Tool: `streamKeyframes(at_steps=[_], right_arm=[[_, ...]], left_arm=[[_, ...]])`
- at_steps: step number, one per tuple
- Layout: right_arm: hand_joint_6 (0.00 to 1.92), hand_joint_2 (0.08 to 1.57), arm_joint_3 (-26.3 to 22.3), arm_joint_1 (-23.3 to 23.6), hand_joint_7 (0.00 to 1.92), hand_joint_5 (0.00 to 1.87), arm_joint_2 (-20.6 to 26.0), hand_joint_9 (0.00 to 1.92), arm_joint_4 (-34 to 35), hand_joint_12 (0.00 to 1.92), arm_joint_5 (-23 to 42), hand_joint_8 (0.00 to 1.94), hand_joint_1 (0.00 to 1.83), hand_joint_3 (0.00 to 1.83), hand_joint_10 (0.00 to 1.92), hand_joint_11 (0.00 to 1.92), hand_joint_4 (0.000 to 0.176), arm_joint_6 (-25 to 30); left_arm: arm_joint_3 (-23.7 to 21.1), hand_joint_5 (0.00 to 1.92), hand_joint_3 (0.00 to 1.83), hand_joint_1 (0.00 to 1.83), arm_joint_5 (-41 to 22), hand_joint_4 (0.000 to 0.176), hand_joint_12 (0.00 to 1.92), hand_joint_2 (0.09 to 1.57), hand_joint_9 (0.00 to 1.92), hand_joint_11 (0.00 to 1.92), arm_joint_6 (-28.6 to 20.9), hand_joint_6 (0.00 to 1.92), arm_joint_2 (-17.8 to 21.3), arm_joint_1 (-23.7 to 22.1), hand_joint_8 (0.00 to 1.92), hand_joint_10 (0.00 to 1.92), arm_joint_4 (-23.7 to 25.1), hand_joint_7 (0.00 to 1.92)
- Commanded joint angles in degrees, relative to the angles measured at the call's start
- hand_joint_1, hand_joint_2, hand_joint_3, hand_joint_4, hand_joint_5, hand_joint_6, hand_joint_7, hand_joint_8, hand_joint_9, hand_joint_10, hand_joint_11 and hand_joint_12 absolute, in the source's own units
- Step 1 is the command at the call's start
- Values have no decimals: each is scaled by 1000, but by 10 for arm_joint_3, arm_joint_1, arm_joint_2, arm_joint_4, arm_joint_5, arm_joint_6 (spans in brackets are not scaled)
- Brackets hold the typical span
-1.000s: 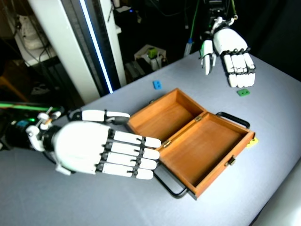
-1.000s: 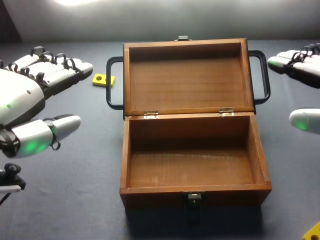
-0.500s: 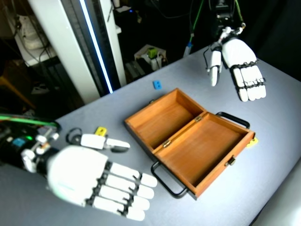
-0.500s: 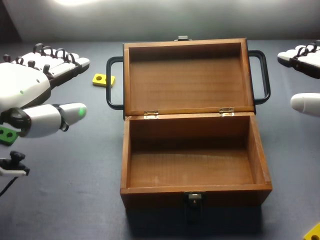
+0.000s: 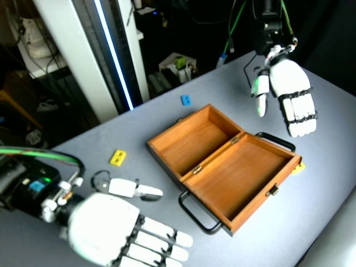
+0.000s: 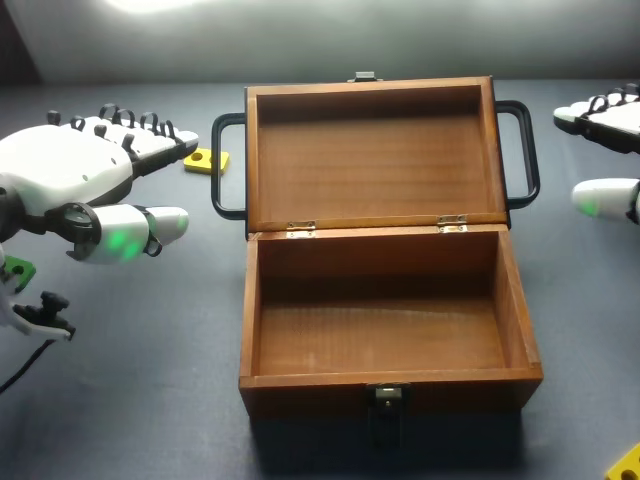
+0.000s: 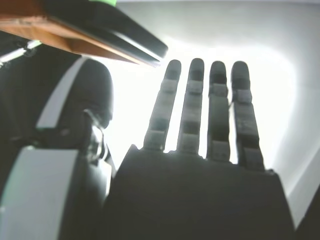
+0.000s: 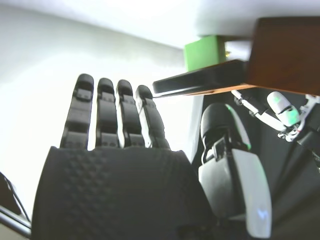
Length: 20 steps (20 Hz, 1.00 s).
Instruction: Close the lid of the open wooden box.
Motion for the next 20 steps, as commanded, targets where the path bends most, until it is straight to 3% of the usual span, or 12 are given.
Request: streamKeyframes(at_steps=[1, 9, 13, 16, 20], right_arm=[[12, 1352, 4, 8, 51, 91, -4, 22, 8, 19, 50, 10, 0, 7, 9, 45, 0, 4], [9, 1391, 14, 31, 98, 112, -23, 29, -28, 21, 21, 14, 0, 9, 3, 58, 0, 4], [11, 1384, 21, 36, 110, 126, -31, 24, -28, 12, 16, 13, 0, 3, 1, 40, 6, 4], [10, 1404, 24, 39, 124, 138, -33, 34, -28, 14, 13, 12, 0, 9, 4, 50, 0, 4], [9, 1411, 28, 44, 143, 150, -38, 57, -28, 24, 13, 11, 0, 4, 9, 80, 0, 4]], left_arm=[[4, 37, 9, 0, -48, 0, 99, 1510, 77, 26, 2, 0, -2, -9, 0, 0, -1, 65], [27, 51, 4, 4, 4, 0, 43, 1527, 46, 0, 12, 4, -23, -30, 3, 3, 9, 59], [43, 24, 0, 0, 42, 0, 19, 1386, 30, 8, 25, 0, -39, -52, 0, 0, 23, 30], [58, 0, 0, 0, 72, 0, 13, 1260, 13, 20, 45, 0, -53, -66, 4, 2, 23, 31], [70, 42, 7, 0, 92, 0, 3, 1305, 1, 3, 56, 12, -63, -74, 5, 0, 23, 42]])
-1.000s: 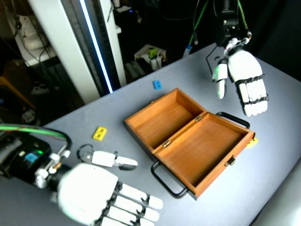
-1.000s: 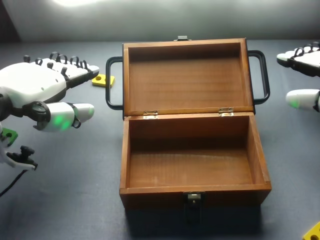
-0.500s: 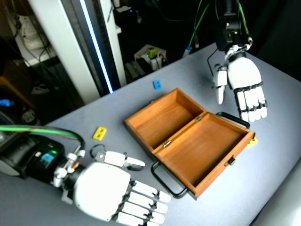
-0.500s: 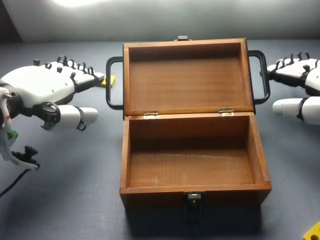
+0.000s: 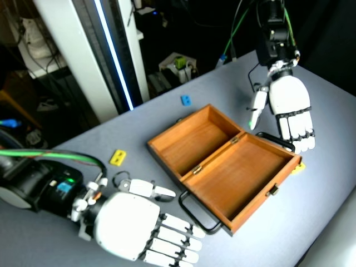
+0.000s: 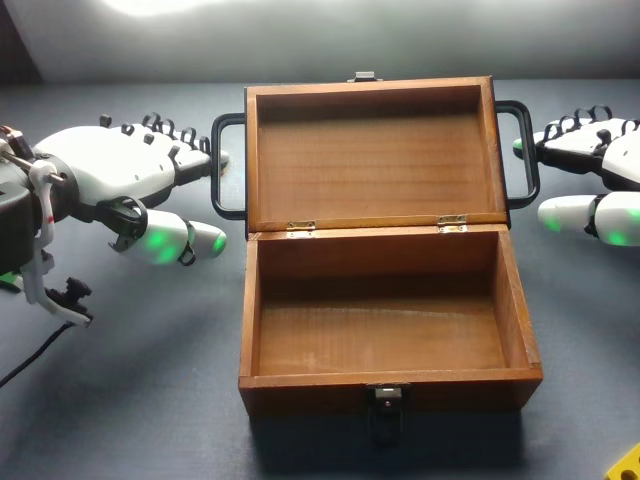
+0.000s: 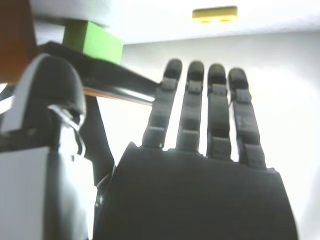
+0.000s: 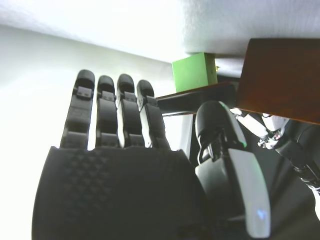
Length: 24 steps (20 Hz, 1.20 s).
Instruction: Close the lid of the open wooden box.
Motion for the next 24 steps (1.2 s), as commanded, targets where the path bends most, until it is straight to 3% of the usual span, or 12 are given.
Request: streamKeyframes(at_steps=[1, 5, 7, 10, 12, 15, 17, 18, 19, 21, 22, 24], right_arm=[[9, 1411, 6, 10, 143, 150, -4, 57, 13, 24, 63, 11, 0, 4, 9, 80, 0, 3], [2, 1427, 8, 13, 139, 140, -7, 43, 5, 10, 63, 6, 0, 9, 1, 51, 0, 8], [3, 1406, 5, 13, 127, 136, -7, 29, 0, 1, 68, 3, 0, 0, 0, 31, 23, 12], [4, 1427, -2, 13, 134, 140, -4, 29, -4, 5, 85, 3, 18, 4, 3, 34, 17, 20], [0, 1405, -10, 13, 117, 130, 3, 21, -5, 1, 93, 0, 0, 0, 0, 24, 45, 20], [1, 1423, -15, 13, 126, 133, 6, 42, -5, 14, 96, 4, 0, 4, 8, 55, 32, 21], [0, 1427, -19, 13, 118, 127, 9, 34, -5, 9, 99, 0, 16, 2, 1, 46, 30, 22], [3, 1427, -22, 13, 127, 136, 11, 42, -5, 12, 101, 3, 45, 0, 3, 57, 16, 22], [1, 1428, -26, 12, 122, 133, 13, 39, -6, 11, 103, 0, 53, 1, 1, 53, 13, 22], [0, 1415, -34, 12, 104, 118, 17, 28, -10, 10, 108, 0, 51, 0, 0, 52, 38, 22], [1, 1420, -39, 12, 110, 121, 22, 30, -12, 8, 111, 2, 89, 0, 1, 49, 22, 23], [0, 1413, -48, 5, 106, 117, 30, 26, -15, 7, 124, 0, 114, 0, 0, 50, 32, 30]], left_arm=[[6, 42, 7, 0, -50, 0, 3, 1305, 1, 3, 4, 12, -3, -9, 5, 0, 1, 42], [6, 39, 24, 0, -51, 0, 2, 1357, 0, 5, 9, 6, -6, -13, 2, 0, 2, 34], [-7, 55, 3, 0, -68, 0, 8, 1339, 10, 20, 9, 10, 0, -9, 11, 4, 7, 45], [-31, 33, 0, 0, -97, 0, 0, 1332, 0, 1, 9, 1, 16, 1, 4, 0, 9, 32], [-48, 23, 0, 0, -121, 0, 5, 1287, 0, 11, 9, 0, 30, 7, 4, 0, 11, 36], [-69, 0, 0, 0, -156, 0, 0, 1245, 0, 0, 9, 0, 46, 18, 0, 0, 8, 0], [-83, 0, 2, 0, -177, 0, 0, 1304, 0, 0, 9, 0, 57, 29, 0, 0, 2, 0], [-87, 44, 17, 0, -184, 0, 10, 1341, 27, 24, 9, 16, 61, 34, 12, 10, 0, 31], [-92, 61, 10, 0, -192, 0, 11, 1366, 36, 29, 8, 8, 65, 39, 6, 5, -2, 55], [-102, 72, 10, 0, -210, 0, 11, 1378, 51, 29, -1, 7, 74, 49, 6, 9, -2, 65], [-110, 64, 10, 0, -224, 0, 6, 1380, 47, 20, -9, 3, 81, 57, 5, 6, -2, 66], [-125, 76, 13, 0, -247, 0, 11, 1399, 68, 33, -13, 5, 92, 67, 12, 11, -2, 93]])
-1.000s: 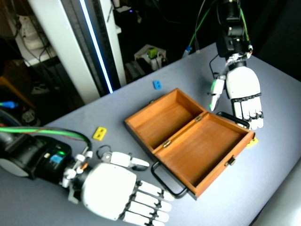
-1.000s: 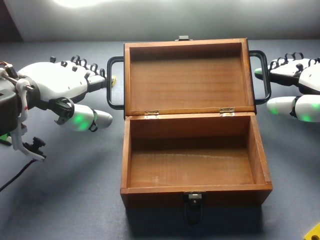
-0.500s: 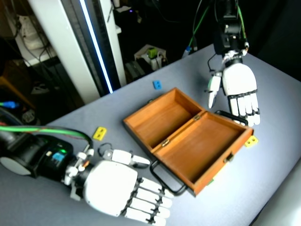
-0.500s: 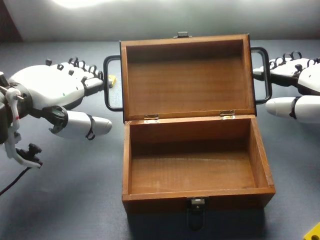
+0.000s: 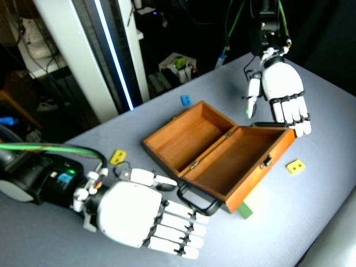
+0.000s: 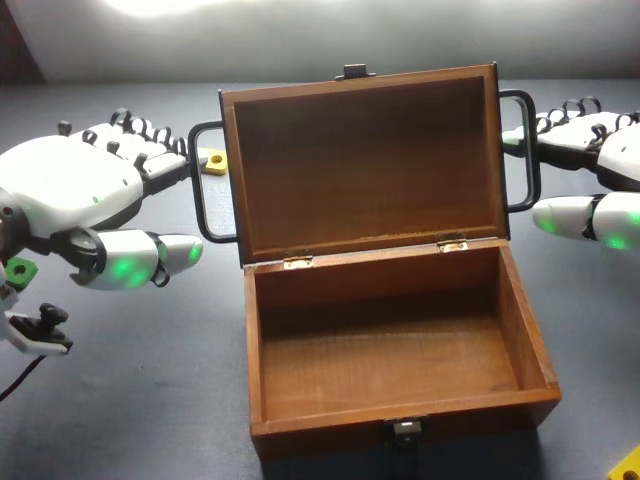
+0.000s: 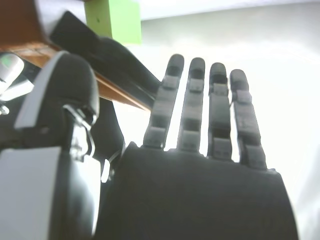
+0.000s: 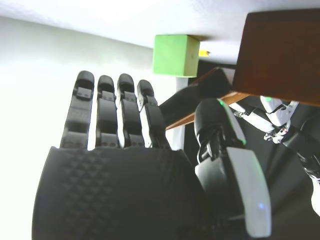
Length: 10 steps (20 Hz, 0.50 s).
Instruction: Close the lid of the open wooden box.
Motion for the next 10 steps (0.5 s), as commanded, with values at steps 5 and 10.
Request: streamKeyframes(at_steps=[5, 10], right_arm=[[2, 1396, -18, -7, 122, 111, 16, 34, 6, 3, 113, 4, 113, 0, 5, 40, 0, 13], [1, 1401, -38, -17, 98, 100, 29, 13, 5, 1, 143, 3, 143, 0, 1, 5, 15, 14]], left_arm=[[-20, 20, 0, 0, -127, 0, 0, 1375, 22, 0, -11, 0, 18, 8, 0, 0, 8, 41], [-36, 58, 0, 0, -155, 0, 9, 1367, 57, 20, -25, 13, 31, 19, 11, 16, 16, 69]])
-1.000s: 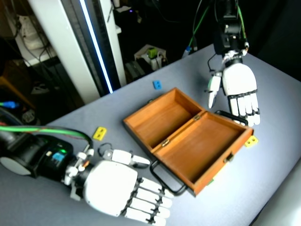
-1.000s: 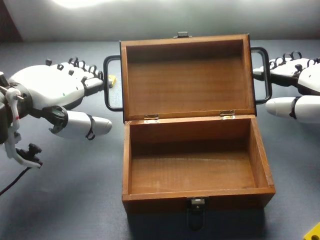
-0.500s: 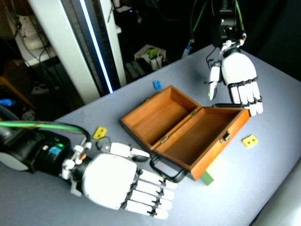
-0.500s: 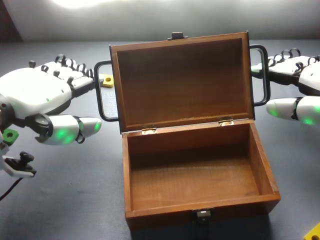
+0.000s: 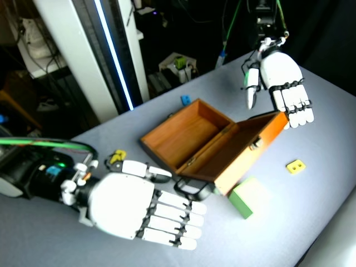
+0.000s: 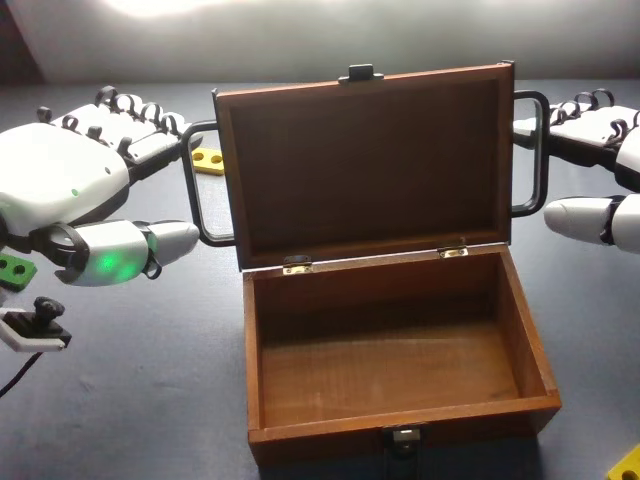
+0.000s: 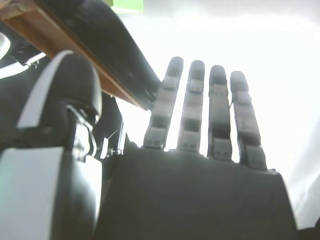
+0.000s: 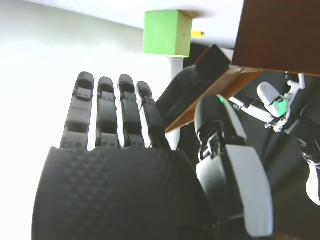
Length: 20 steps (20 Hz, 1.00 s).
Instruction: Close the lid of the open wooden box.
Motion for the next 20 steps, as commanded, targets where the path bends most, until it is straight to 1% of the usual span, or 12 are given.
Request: streamKeyframes(at_steps=[1, 2, 3, 5, 6, 8, 12, 14, 16, 17, 18, 20], right_arm=[[0, 1402, -6, 2, 96, 98, 4, 12, 2, 1, 93, 1, 129, 0, 1, 3, 18, 4], [2, 1402, -12, -1, 101, 105, 8, 19, 2, 3, 101, 2, 146, 0, 3, 8, 18, 4], [3, 1398, -16, -4, 104, 112, 12, 23, 2, 2, 106, 2, 177, 0, 3, 7, 29, 4], [3, 1398, -22, -8, 105, 115, 16, 33, 2, 6, 115, 2, 189, 0, 6, 17, 23, 4], [3, 1393, -25, -11, 98, 116, 18, 27, 2, 3, 120, 0, 193, 0, 2, 11, 38, 4], [1, 1393, -31, -15, 92, 111, 22, 27, 2, 4, 125, 0, 194, 0, 2, 13, 35, 4], [0, 1374, -48, -31, 112, 102, 34, 26, -5, 1, 146, 2, 178, 0, 0, 2, 46, 10], [3, 1382, -58, -40, 118, 106, 42, 36, -6, 8, 159, 4, 172, 1, 4, 18, 42, 10], [5, 1386, -68, -50, 136, 119, 49, 42, -6, 4, 175, 5, 197, 0, 4, 13, 47, 10], [2, 1387, -72, -52, 139, 117, 51, 35, -7, 0, 181, 4, 232, 0, 1, 2, 56, 10], [2, 1387, -74, -53, 139, 117, 52, 35, -8, 0, 185, 4, 232, 0, 1, 2, 56, 10], [0, 1377, -79, -53, 106, 114, 57, 15, -12, 0, 197, 0, 248, 0, 0, 0, 76, 10]], left_arm=[[-4, 44, 0, 0, -80, 0, 5, 1365, 44, 13, -5, 6, 4, -3, 5, 8, 12, 59], [-10, 33, 0, 0, -89, 0, 5, 1358, 21, 14, -6, 0, 8, 1, 0, 1, 13, 41], [-14, 57, 0, 0, -96, 0, 11, 1360, 36, 26, -7, 10, 11, 4, 9, 8, 13, 62], [-20, 49, 0, 0, -107, 0, 14, 1357, 42, 35, -10, 5, 16, 8, 8, 8, 15, 64], [-23, 56, 0, 0, -112, 0, 24, 1348, 70, 58, -13, 6, 18, 11, 6, 17, 16, 62], [-28, 73, 0, 0, -119, 0, 28, 1337, 94, 71, -18, 4, 22, 17, 4, 10, 18, 88], [-34, 110, 6, 0, -126, 0, 11, 1363, 100, 33, -32, 11, 25, 34, 9, 6, 19, 116], [-36, 102, 9, 0, -130, 0, 16, 1372, 106, 42, -35, 5, 27, 39, 10, 8, 19, 123], [-41, 94, 6, 0, -132, 0, 10, 1369, 103, 29, -37, 1, 30, 46, 6, 5, 19, 119], [-43, 83, 6, 0, -134, 0, 10, 1370, 99, 28, -38, 0, 31, 49, 6, 3, 19, 119], [-44, 83, 6, 0, -135, 0, 10, 1370, 99, 28, -38, 0, 32, 52, 6, 3, 18, 119], [-45, 92, 6, 0, -138, 0, 20, 1374, 129, 52, -41, 3, 32, 58, 11, 12, 14, 144]])
